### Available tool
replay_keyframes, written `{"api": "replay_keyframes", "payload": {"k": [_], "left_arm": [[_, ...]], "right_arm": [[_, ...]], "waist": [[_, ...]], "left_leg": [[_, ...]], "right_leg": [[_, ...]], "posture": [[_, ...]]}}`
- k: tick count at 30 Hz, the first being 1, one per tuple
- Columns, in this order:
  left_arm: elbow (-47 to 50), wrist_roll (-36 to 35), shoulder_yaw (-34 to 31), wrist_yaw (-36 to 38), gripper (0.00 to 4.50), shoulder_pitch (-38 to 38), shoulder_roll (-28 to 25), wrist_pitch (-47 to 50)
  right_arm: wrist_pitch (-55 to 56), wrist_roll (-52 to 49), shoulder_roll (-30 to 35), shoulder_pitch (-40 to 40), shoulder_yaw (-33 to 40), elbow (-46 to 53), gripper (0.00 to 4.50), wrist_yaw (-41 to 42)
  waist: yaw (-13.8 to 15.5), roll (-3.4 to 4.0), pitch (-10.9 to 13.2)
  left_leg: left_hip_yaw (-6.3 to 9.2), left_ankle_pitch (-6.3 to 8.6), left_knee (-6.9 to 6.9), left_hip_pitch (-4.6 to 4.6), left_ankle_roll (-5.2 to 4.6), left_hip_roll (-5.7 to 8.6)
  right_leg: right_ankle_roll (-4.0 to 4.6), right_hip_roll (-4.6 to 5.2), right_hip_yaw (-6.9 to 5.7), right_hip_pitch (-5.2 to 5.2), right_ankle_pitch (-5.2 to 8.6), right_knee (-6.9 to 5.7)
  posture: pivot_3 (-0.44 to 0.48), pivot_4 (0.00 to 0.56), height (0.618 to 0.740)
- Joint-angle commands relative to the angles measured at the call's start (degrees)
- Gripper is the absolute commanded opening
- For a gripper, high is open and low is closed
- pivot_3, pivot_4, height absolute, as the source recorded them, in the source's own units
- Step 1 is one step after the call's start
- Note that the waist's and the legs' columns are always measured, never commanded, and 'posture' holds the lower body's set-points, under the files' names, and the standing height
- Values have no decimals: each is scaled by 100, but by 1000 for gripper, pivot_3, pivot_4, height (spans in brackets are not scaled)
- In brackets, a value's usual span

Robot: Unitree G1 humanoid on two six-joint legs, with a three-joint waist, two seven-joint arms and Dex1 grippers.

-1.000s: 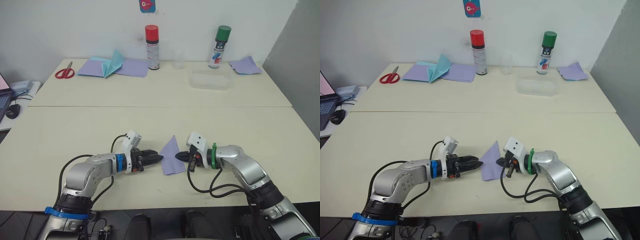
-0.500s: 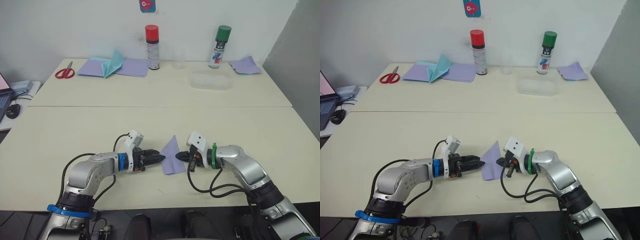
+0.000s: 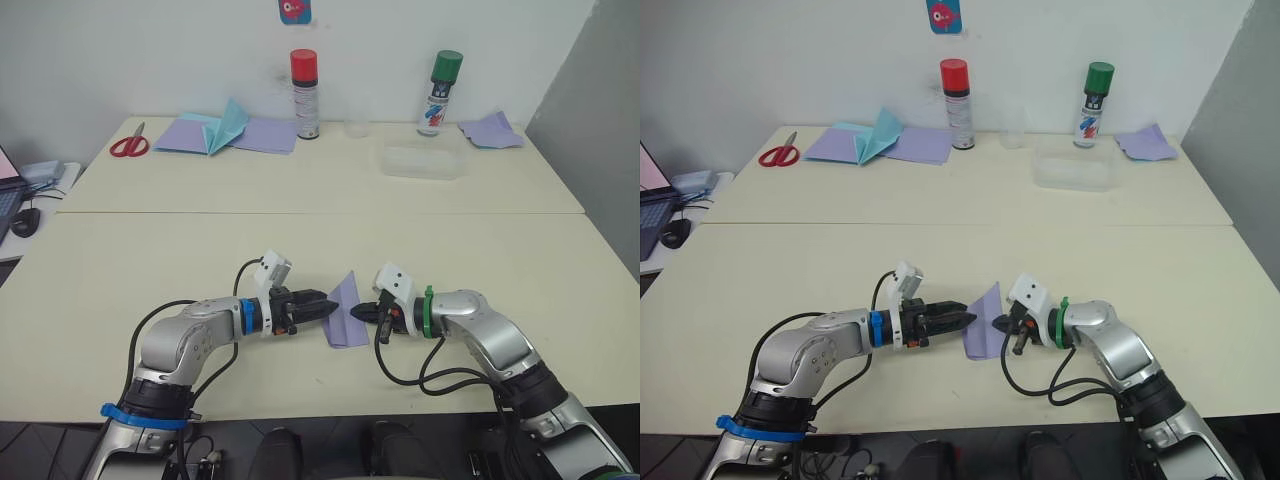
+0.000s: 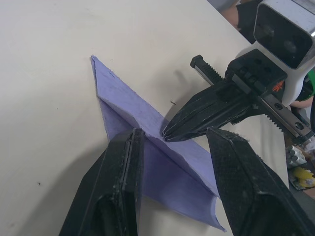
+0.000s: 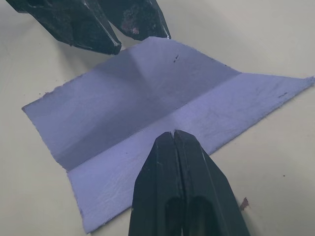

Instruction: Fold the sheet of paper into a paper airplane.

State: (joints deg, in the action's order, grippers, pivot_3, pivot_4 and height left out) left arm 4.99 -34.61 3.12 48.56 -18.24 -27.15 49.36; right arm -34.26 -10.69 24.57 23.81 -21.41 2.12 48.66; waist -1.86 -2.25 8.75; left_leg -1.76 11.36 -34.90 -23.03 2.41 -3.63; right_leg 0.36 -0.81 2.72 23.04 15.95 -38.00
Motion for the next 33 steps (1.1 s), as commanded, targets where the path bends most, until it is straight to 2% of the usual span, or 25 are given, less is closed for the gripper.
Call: {"api": "replay_keyframes", "payload": {"k": [1, 4, 5, 8, 12, 13, 19, 27, 33], "left_arm": [[171, 73, 62, 95, 2329, -4, -33, -226], [172, 86, 70, 129, 2329, 23, -48, -260], [172, 101, 71, 134, 2157, 34, -54, -280], [173, 120, 59, 132, 1507, 65, -78, -319], [166, 119, 25, 225, 187, 146, -244, -330], [165, 117, 17, 249, 15, 163, -285, -337], [28, 231, 15, 261, 15, 118, -444, -503], [-98, 357, 87, 301, 15, -15, -373, -654], [-699, 408, -228, 136, 15, -528, -181, -921]], "right_arm": [[-161, 198, 70, -80, -14, -218, 0, -153], [-164, 197, 62, -73, -11, -229, 0, -158], [-164, 197, 61, -73, -10, -232, 0, -158], [-167, 196, 63, -79, -11, -230, 0, -158], [-179, 193, 62, -80, -13, -228, 0, -156], [-182, 194, 61, -80, -14, -227, 0, -157], [-172, 196, 49, -67, -13, -249, 0, -156], [-152, 201, 35, -40, -16, -289, 0, -153], [-141, 204, 34, -34, -9, -311, 0, -155]], "waist": [[0, 0, 0], [0, 0, 0], [0, 0, 0], [0, 0, 0], [-2, 0, 0], [-5, 0, 0], [-3, 0, 1], [-1, 0, 1], [-1, -1, 1]], "left_leg": [[0, 0, 0, 0, 0, 0], [0, 0, 0, 0, 0, 0], [0, 0, 0, 0, 0, 0], [0, 0, 0, 0, 0, 0], [0, 0, 0, -1, 0, -1], [-1, 0, 0, -1, 0, -1], [-2, 0, 2, -2, 0, -3], [-1, 0, 2, -2, 0, -3], [-1, 0, 1, -2, 0, -2]], "right_leg": [[0, 0, 0, 0, 0, 0], [0, 0, -1, 3, 0, 0], [0, 0, -1, 3, 0, 0], [0, 0, 0, 3, 0, 0], [0, 0, 0, 5, 0, 0], [0, 0, 0, 5, 0, 0], [2, 0, 1, 10, 1, 0], [2, 1, 0, 12, 1, 0], [2, 0, -3, 12, 1, 0]], "posture": [[0, 150, 740], [0, 150, 740], [0, 150, 740], [0, 150, 740], [0, 150, 740], [0, 150, 740], [0, 150, 740], [0, 150, 740], [0, 150, 740]]}}
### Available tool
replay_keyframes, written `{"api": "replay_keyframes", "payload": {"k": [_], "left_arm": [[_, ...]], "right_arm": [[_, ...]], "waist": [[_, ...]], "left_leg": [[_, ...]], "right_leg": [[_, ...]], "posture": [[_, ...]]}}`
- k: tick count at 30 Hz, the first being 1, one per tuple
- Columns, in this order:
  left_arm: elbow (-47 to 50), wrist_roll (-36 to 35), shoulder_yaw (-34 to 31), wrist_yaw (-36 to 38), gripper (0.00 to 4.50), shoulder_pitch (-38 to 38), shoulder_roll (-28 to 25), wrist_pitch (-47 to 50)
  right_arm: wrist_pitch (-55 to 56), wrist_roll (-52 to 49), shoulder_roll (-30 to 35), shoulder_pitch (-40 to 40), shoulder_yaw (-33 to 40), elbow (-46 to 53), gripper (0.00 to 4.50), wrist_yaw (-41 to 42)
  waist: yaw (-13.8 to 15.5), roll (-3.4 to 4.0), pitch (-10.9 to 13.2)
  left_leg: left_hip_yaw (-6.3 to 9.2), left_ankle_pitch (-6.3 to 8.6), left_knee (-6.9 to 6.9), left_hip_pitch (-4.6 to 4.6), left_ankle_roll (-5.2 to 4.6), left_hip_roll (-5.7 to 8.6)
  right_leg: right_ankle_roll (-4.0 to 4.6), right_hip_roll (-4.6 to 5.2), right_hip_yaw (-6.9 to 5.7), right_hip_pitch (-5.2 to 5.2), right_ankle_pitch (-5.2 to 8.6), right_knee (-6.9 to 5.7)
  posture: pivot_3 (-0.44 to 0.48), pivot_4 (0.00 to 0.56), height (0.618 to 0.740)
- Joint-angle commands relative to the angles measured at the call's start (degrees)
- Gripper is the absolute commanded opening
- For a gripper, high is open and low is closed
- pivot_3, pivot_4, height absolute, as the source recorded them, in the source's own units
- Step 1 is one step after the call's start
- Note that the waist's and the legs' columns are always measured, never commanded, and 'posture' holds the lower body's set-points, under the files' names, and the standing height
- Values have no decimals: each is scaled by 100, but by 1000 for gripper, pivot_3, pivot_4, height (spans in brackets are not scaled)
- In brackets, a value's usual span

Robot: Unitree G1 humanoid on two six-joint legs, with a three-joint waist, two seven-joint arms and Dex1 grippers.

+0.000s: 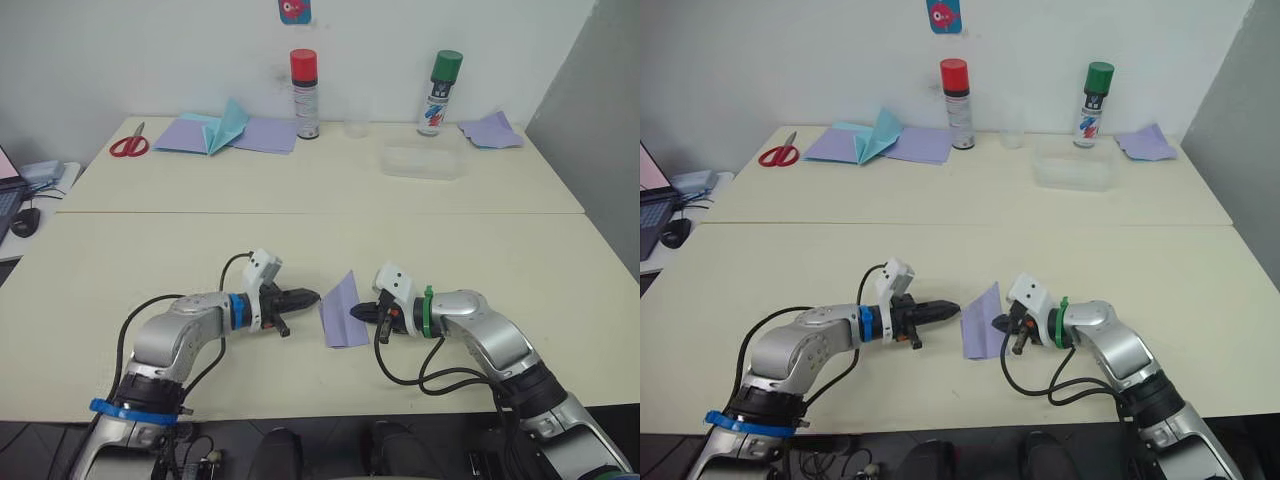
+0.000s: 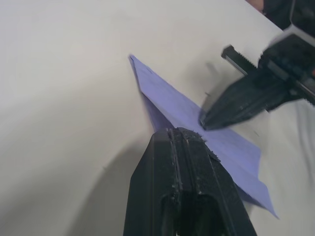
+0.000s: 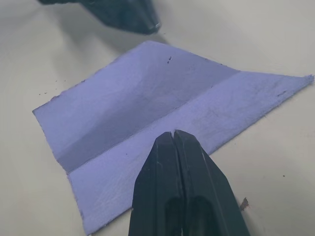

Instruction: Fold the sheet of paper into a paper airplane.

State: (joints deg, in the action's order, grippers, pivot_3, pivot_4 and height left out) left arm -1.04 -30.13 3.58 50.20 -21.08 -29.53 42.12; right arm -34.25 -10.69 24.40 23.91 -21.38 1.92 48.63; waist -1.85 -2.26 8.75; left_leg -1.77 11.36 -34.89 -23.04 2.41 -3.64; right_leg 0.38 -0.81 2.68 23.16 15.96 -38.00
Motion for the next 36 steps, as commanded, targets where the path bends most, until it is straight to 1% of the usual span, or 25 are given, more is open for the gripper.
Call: {"api": "replay_keyframes", "payload": {"k": [1, 3, 4, 8, 11, 13, 21, 27, 31, 35, 36], "left_arm": [[-179, -20, -296, 5, 256, -320, 69, -275], [-273, -5, -234, 182, 740, -417, 38, -322], [-291, 6, -187, 237, 1047, -451, 32, -303], [-457, 188, 36, 252, 2284, -593, 59, -245], [-604, 375, 370, 396, 2284, -694, 36, -128], [-705, 466, 471, 462, 2284, -756, 29, -135], [-863, 604, 679, 642, 2284, -924, 175, -120], [-859, 644, 800, 810, 2284, -960, 154, 8], [-904, 733, 822, 828, 1436, -949, 149, 11], [-880, 638, 679, 837, 150, -936, 233, 118], [-869, 614, 643, 804, 27, -930, 252, 177]], "right_arm": [[-139, 206, 48, -39, -13, -299, 0, -152], [-133, 210, 42, -31, -16, -311, 0, -152], [-132, 212, 37, -29, -17, -314, 0, -153], [-122, 221, 2, -1, -32, -343, 0, -164], [-109, 224, -24, 18, -41, -364, 0, -169], [-111, 224, -34, 16, -42, -362, 0, -174], [-133, 220, -35, -62, -18, -298, 0, -212], [-154, 216, -48, -84, -5, -269, 0, -250], [-149, 220, -59, -90, -6, -266, 0, -266], [-141, 219, -68, -96, -6, -252, 0, -274], [-127, 212, -76, -95, 6, -252, 0, -280]], "waist": [[-4, 0, 0], [-8, 0, 0], [-8, 0, 0], [-8, 0, 0], [-9, 0, 0], [-21, 0, 0], [-28, 0, 0], [-31, 0, 0], [-31, 0, 0], [-31, 0, 0], [-31, -1, 0]], "left_leg": [[-2, 0, 0, -1, 0, 0], [-5, 0, 0, -3, 0, -1], [-5, 0, 1, -2, 0, 0], [-8, 0, 1, -3, 0, -1], [-8, 0, 1, -2, 0, 0], [-7, 0, 1, -1, 0, -1], [-7, 0, 1, -3, 0, -2], [-8, 0, 1, -3, 0, -1], [-7, 0, 1, -3, 0, -1], [-7, 0, 1, -3, 0, 0], [-7, 0, 0, -3, 0, 0]], "right_leg": [[-1, 0, 2, -5, -1, 0], [-5, -2, 2, -5, -3, -1], [-30, -3, 2, -5, -18, -2], [-33, -5, 1, -3, -19, -3], [-30, -6, 0, -3, -18, -2], [-29, -6, 3, -3, -17, -3], [-30, -9, 0, -3, -18, -5], [-36, -10, 0, -2, -22, -6], [-36, -11, 1, -2, -22, -6], [-36, -10, 1, -3, -22, -5], [-36, -10, 1, -3, -22, -5]], "posture": [[0, 150, 740], [0, 150, 740], [0, 150, 740], [0, 150, 740], [0, 150, 740], [0, 150, 740], [0, 150, 740], [0, 150, 740], [0, 150, 740], [0, 150, 740], [0, 150, 740]]}}
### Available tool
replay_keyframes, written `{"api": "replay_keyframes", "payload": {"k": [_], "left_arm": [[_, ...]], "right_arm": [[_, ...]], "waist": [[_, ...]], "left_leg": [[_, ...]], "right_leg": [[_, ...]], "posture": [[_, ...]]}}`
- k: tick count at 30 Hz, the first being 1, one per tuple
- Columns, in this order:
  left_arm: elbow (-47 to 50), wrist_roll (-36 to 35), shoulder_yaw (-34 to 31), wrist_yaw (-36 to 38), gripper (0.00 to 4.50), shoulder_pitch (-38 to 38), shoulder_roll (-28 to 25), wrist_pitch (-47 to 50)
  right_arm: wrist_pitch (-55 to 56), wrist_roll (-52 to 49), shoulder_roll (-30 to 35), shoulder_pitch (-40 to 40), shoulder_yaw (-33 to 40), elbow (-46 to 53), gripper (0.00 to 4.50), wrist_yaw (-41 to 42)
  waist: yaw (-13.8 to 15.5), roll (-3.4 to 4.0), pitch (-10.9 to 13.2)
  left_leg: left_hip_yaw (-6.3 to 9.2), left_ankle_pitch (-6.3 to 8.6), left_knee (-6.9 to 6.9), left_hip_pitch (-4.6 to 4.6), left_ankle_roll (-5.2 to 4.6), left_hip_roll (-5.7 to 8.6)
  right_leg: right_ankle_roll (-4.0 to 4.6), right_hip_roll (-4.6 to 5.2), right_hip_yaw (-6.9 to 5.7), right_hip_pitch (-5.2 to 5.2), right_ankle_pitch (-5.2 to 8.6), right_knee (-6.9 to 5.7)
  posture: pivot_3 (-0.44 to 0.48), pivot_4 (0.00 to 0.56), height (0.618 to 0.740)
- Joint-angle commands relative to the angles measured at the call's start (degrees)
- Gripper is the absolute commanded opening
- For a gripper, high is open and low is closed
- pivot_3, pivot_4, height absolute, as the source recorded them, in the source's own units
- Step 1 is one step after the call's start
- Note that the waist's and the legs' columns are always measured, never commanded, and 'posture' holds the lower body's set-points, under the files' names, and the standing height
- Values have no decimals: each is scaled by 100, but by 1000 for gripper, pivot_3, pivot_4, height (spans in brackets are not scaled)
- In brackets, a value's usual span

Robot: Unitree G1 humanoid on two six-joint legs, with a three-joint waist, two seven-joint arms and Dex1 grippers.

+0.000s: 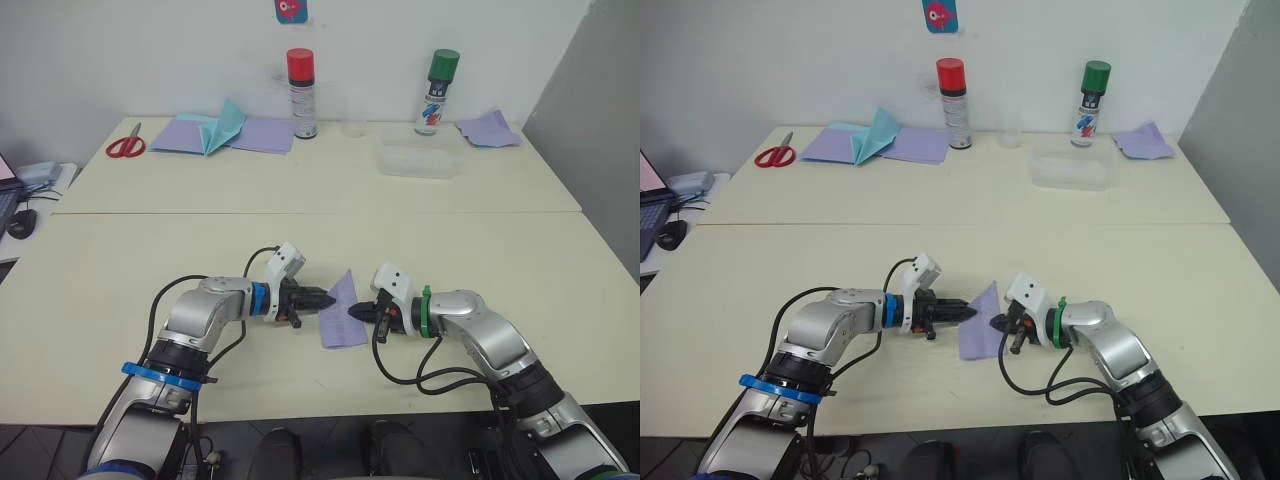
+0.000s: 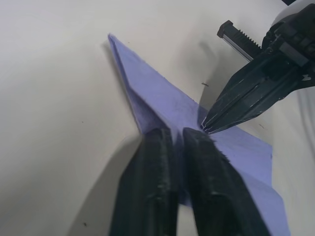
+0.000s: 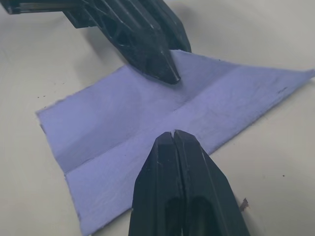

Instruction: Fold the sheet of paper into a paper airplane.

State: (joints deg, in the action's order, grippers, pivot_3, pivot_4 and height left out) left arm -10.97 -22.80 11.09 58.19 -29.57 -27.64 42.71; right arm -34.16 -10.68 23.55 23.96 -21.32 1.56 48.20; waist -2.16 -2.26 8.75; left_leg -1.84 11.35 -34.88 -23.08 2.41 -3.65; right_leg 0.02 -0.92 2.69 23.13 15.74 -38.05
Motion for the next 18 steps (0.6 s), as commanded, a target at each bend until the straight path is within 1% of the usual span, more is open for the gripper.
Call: {"api": "replay_keyframes", "payload": {"k": [1, 5, 8, 9, 12, 13, 14, 16, 18], "left_arm": [[140, -128, -140, -38, 27, -64, 75, 173], [234, -169, -285, -254, 27, 87, 126, 385], [731, -507, -667, -699, 27, 329, 244, 1029], [942, -697, -971, -1053, 27, 407, 389, 1426], [1933, -986, -2262, -2689, 27, 657, 1228, 3032], [2172, -990, -2515, -3022, 27, 687, 1444, 3378], [2451, -899, -2973, -3472, 27, 604, 1945, 3866], [2891, -685, -3637, -4151, 27, 438, 2721, 4576], [3226, -488, -4030, -4717, 27, 348, 3361, 4919]], "right_arm": [[-90, 194, -6, -106, 30, -205, 0, -245], [299, -87, -100, -188, 488, 26, 0, -232], [285, -496, -112, -248, 976, 490, 0, -151], [308, -584, -47, -276, 1067, 667, 0, -78], [459, -705, 166, -434, 1274, 1148, 0, 19], [477, -720, 198, -483, 1294, 1229, 0, 16], [514, -734, 209, -545, 1322, 1282, 0, -10], [544, -764, 216, -658, 1359, 1368, 0, -59], [592, -762, 222, -760, 1368, 1406, 0, -78]], "waist": [[0, 0, 0], [5, 4, 2], [13, 5, 5], [13, 7, 7], [25, 9, 11], [32, 6, 12], [34, 1, 15], [41, -9, 21], [50, -16, 27]], "left_leg": [[0, 0, 0, 0, 0, 0], [1, 0, 0, -2, 0, 0], [1, 0, -3, -32, 0, 5], [1, 0, -3, -50, 0, 3], [7, 0, -8, -97, 0, 3], [12, 0, -9, -101, 0, 4], [16, 1, -10, -105, 1, 7], [20, 4, -9, -109, 4, 11], [23, 4, -10, -113, 5, 18]], "right_leg": [[0, 0, 0, 0, 0, 0], [-1, 0, -1, 1, -1, -1], [-4, -1, -5, 17, -2, 0], [-5, -2, -6, 30, -3, 0], [-5, 2, -5, 60, -4, 0], [-5, 3, -8, 58, -4, 2], [-6, 4, -10, 57, -4, 5], [-6, 4, -12, 54, -3, 10], [-6, 4, -16, 52, -3, 12]], "posture": [[0, 150, 740], [0, 150, 740], [0, 150, 740], [0, 150, 740], [0, 150, 740], [0, 150, 740], [0, 150, 740], [0, 150, 740], [0, 150, 740]]}}
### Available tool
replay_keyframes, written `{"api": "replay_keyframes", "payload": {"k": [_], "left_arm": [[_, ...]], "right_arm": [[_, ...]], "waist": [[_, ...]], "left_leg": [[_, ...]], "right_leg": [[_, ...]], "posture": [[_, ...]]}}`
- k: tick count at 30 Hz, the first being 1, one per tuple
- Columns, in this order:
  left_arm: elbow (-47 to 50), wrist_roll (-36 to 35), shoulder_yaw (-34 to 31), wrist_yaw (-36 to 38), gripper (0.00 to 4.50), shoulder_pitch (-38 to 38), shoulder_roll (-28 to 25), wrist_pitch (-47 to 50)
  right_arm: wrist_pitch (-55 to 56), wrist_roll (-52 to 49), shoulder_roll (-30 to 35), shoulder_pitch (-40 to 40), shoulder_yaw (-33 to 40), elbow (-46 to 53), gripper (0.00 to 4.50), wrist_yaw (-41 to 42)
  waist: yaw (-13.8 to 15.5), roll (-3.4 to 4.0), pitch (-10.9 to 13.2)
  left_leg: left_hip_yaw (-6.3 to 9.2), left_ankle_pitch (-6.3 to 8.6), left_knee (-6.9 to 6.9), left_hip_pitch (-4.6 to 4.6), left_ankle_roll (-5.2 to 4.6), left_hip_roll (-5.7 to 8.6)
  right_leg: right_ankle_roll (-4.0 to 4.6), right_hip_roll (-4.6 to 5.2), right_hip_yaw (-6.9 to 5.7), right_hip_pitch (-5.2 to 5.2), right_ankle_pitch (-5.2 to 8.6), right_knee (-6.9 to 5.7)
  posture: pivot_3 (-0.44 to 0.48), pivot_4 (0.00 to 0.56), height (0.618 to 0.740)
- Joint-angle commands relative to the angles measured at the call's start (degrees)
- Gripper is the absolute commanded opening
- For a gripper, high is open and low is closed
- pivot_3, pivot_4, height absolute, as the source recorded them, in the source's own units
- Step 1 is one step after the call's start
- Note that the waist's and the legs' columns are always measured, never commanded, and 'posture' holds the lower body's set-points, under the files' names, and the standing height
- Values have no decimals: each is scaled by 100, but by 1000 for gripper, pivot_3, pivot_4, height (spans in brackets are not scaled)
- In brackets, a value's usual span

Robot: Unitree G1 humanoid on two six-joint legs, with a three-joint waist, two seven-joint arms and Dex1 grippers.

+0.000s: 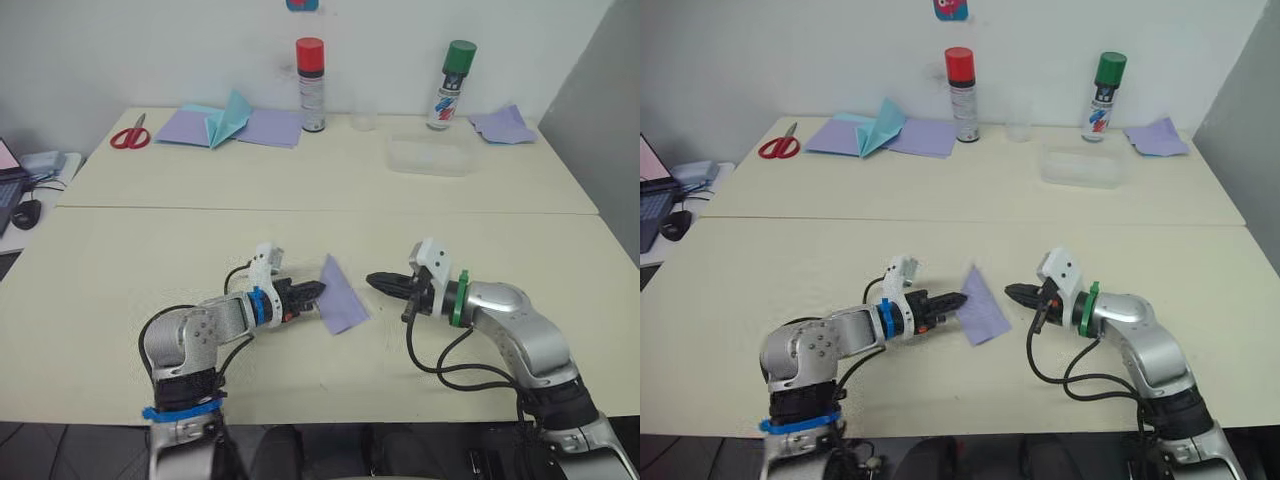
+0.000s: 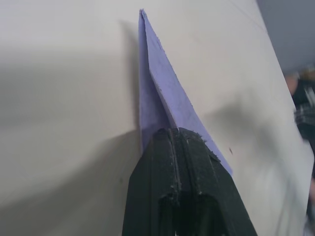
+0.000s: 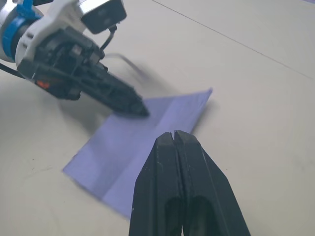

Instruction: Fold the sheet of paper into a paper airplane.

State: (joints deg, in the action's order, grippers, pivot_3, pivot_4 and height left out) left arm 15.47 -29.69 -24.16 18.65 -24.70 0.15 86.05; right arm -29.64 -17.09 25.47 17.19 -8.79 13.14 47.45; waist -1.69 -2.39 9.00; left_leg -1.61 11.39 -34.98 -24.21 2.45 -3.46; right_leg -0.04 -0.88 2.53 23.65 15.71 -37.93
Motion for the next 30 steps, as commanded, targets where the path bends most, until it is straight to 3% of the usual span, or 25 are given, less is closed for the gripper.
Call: {"api": "replay_keyframes", "payload": {"k": [1, 3, 6, 10, 15, 21, 25, 28, 30], "left_arm": [[712, 339, -666, -1101, 27, -141, 974, 634], [881, 352, -745, -1481, 27, -29, 1470, 645], [945, 102, -692, -1711, 27, 148, 1647, 645], [991, -340, -717, -1892, 1054, 207, 1540, 645], [964, -1155, -827, -2087, 2618, 437, 771, 645], [716, -2935, -1083, -2361, 4474, 678, -672, 645], [588, -4180, -953, -2078, 4474, 876, -1939, 645], [1254, -4227, -413, -744, 4474, 1190, -3256, 456], [1879, -2779, 436, 1185, 4500, 1861, -4567, -1555]], "right_arm": [[250, -70, 47, -134, 81, 227, 0, 24], [587, 112, 141, -222, -36, 181, 0, 128], [919, 228, 234, -316, -103, 132, 0, 193], [1367, 283, 341, -442, -61, 145, 0, 274], [2246, 594, 511, -667, -256, 61, 0, 466], [3044, 1026, 354, -703, -524, -197, 0, 322], [3547, 1313, 238, -718, -674, -410, 0, 209], [3663, 1310, 176, -756, -665, -496, 0, 154], [3705, 1253, 132, -802, -618, -485, 380, 124]], "waist": [[1, -5, 3], [0, -22, 22], [-13, -32, 34], [-16, -34, 40], [-23, -34, 40], [-38, -32, 39], [-35, -38, 52], [-21, -55, 72], [-16, -52, 75]], "left_leg": [[3, 0, -2, 0, 1, 6], [2, 0, -3, 5, 1, 9], [11, -3, -5, 21, 5, 14], [10, -8, -5, 35, 13, 11], [0, -7, -6, 36, 14, 16], [2, -3, -6, 48, 21, -8], [13, -12, -6, 64, 34, -14], [9, -19, -12, 74, 47, -5], [7, -20, -12, 76, 51, -7]], "right_leg": [[0, 0, 0, -2, 0, 0], [0, 0, 1, -5, 0, 0], [-1, -6, 1, -14, 0, -4], [-4, -9, 0, -23, -2, -11], [-4, -6, 3, -26, -3, -7], [-3, -6, 8, -28, -3, -13], [2, -10, 7, -30, -1, -37], [21, -4, 9, -26, 9, -71], [23, -2, 6, -27, 11, -71]], "posture": [[0, 150, 740], [0, 150, 740], [0, 150, 740], [0, 150, 740], [0, 150, 740], [0, 150, 740], [0, 150, 740], [0, 150, 740], [0, 150, 740]]}}
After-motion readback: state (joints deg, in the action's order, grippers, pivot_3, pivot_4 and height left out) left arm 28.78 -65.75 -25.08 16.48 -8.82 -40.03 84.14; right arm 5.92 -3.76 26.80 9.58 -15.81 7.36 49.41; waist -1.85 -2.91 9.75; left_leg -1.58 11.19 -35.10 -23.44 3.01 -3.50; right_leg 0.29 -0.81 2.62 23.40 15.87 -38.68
